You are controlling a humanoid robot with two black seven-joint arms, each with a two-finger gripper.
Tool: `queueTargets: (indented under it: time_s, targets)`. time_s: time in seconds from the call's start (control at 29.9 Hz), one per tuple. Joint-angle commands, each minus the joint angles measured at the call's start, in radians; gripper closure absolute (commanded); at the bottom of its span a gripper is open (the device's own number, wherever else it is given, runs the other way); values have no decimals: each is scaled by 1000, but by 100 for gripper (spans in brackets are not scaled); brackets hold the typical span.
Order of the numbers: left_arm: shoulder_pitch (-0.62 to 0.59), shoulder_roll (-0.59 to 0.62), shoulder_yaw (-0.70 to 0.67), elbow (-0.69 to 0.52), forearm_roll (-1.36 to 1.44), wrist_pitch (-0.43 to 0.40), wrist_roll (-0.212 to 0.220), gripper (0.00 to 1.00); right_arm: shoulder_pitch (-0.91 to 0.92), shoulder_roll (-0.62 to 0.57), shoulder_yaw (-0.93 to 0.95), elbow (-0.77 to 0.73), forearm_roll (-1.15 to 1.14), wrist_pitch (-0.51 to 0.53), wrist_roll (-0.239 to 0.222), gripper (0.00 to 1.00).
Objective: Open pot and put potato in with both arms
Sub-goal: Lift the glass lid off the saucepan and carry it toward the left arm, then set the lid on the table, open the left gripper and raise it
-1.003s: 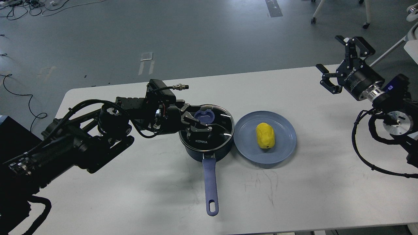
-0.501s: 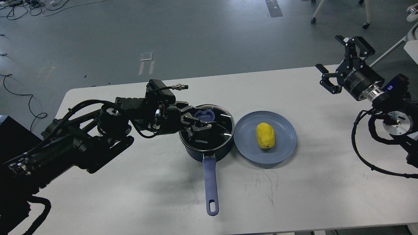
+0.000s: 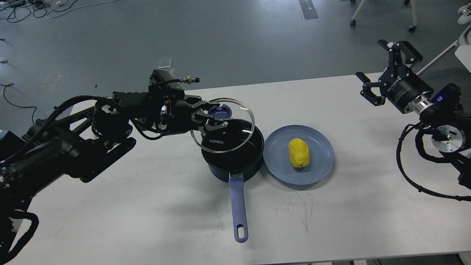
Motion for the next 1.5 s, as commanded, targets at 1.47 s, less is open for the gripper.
queueTargets:
  time_s: [1.47]
  targets:
    - [378, 235, 60, 197, -123, 320, 0, 9, -6, -29, 0, 2, 0, 0, 1, 0]
